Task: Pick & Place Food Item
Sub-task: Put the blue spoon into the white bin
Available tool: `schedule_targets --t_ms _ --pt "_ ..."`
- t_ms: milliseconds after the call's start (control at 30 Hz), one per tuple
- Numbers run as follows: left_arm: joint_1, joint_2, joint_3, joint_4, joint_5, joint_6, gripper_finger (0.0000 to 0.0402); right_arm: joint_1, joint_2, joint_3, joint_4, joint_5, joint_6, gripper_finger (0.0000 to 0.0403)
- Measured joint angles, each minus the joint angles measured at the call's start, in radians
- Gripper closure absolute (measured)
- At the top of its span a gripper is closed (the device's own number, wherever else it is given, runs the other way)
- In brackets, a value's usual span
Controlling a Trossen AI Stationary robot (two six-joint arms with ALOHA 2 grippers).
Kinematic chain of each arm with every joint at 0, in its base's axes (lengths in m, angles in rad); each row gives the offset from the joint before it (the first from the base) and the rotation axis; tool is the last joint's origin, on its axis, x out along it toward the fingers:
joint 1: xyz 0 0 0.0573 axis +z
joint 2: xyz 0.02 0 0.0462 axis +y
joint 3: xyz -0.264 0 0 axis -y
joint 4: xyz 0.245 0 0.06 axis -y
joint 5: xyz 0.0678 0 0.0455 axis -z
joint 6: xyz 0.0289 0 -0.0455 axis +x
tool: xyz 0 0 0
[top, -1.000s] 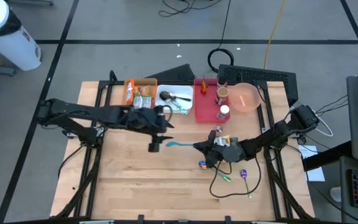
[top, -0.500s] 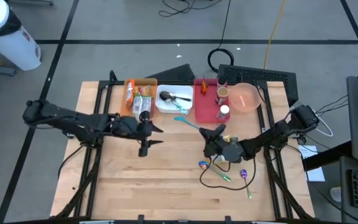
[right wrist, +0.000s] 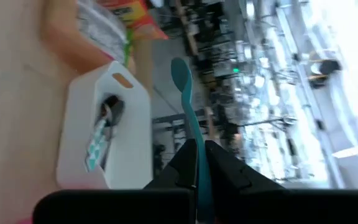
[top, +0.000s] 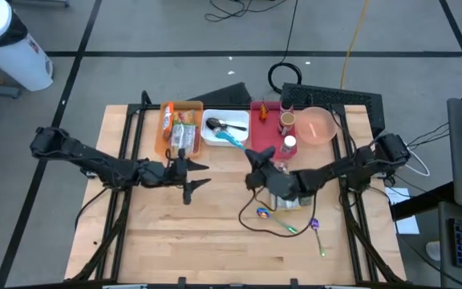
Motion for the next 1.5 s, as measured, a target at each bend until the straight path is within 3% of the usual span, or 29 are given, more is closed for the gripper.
schedule_targets --t_ms 267,367,600,933,1500 --pt "-0.059 0.001 -0.042 0.042 -0.016 -0.051 0.0192 -0.162 0.000 0.175 -0.463 -0.286 0.281 0.0399" --pt "-0.068 0.003 -0.042 0.048 -0.016 -0.050 0.0192 -0.226 0.000 0.192 -0.496 -0.384 0.335 0.0399" --pt "-0.067 0.003 -0.042 0.049 -0.020 -0.027 0.0192 -0.335 0.000 0.193 -0.509 -0.495 0.384 0.0399" --pt "-0.066 0.004 -0.042 0.048 -0.092 -0.019 0.0192 -0.356 0.136 0.193 -0.447 -0.498 0.369 0.0399" --pt "-0.065 0.004 -0.042 0.000 -0.095 -0.031 0.0192 -0.373 0.297 0.308 -0.419 -0.503 0.407 0.0399"
